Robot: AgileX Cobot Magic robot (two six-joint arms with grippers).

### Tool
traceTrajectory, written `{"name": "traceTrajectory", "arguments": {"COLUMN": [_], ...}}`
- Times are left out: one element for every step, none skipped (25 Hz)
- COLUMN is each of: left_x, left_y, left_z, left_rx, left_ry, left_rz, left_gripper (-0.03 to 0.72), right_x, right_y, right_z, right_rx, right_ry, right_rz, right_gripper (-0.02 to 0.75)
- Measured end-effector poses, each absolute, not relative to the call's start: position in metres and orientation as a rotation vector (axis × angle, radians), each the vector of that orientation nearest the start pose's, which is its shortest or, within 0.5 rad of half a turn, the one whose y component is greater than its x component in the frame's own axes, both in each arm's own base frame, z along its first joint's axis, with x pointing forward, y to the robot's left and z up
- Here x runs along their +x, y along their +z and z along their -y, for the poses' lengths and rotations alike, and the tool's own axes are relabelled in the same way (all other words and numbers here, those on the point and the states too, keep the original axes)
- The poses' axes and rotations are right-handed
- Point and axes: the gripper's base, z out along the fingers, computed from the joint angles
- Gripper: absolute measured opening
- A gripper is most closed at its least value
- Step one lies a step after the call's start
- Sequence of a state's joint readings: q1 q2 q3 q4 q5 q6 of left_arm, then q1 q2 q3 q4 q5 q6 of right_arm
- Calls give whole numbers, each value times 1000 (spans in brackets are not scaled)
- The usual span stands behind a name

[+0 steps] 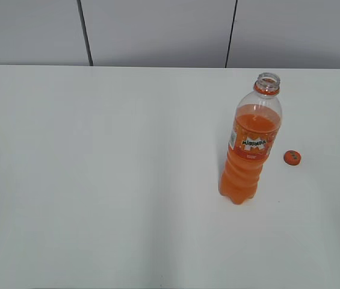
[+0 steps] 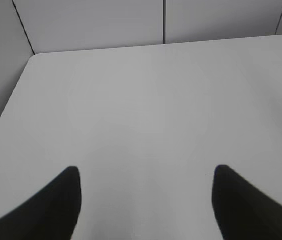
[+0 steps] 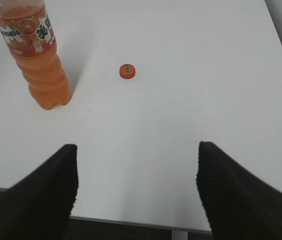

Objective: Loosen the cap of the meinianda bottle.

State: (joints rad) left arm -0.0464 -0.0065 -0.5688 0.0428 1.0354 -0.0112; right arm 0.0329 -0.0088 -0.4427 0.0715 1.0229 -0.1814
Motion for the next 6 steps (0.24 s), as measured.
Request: {"name": "traceTrajectory", "arguments": {"left_x": [-14,-14,-14,-14,-14,-14], "left_y": [298,298,298,298,298,298], "left_z": [-4,-4,-4,-4,-4,-4], "left_rx": [31,31,31,31,31,31], "left_ry": [12,12,12,12,12,12], "left_rz": [-1943,-1943,-1943,-1943,-1943,-1943], "left_gripper": [499,499,499,499,499,499], "right_x": [1,1,1,1,1,1], "right_y": [264,264,264,264,264,264], "right_z": [-6,-6,-6,-6,-6,-6], "right_rx": [-219,-219,-219,-219,-219,-219], "right_ry": [-6,-6,-6,-6,-6,-6], "right_rz": [-2041,-2041,-2041,-2041,-2041,-2041], "right_gripper": [556,556,556,556,556,556]}}
